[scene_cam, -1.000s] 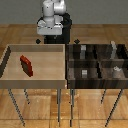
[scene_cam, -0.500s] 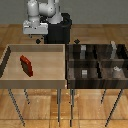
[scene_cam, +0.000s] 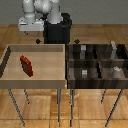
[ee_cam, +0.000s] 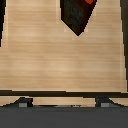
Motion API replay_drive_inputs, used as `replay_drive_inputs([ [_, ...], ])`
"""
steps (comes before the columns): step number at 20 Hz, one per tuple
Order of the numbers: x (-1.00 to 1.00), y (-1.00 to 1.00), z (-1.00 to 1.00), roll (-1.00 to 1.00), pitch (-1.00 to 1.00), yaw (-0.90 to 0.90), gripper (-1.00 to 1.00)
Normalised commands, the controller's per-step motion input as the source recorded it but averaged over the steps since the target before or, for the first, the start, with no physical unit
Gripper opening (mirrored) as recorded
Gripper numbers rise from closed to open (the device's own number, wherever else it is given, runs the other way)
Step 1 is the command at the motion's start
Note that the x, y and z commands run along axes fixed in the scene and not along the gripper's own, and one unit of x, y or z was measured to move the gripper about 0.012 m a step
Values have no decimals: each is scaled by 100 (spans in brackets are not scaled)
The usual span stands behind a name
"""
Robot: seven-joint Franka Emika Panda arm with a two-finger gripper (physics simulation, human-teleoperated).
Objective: Place the box of cereal into the appropriate compartment.
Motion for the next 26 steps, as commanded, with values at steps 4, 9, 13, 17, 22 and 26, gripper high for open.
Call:
replay_drive_inputs([
  [4,0,0,0,0,0,44,100],
  [9,0,0,0,0,0,87,100],
  [13,0,0,0,0,0,91,100],
  [17,0,-25,0,0,0,26,100],
  [22,0,-100,0,0,0,0,100],
  [26,31,-25,0,0,0,0,100],
])
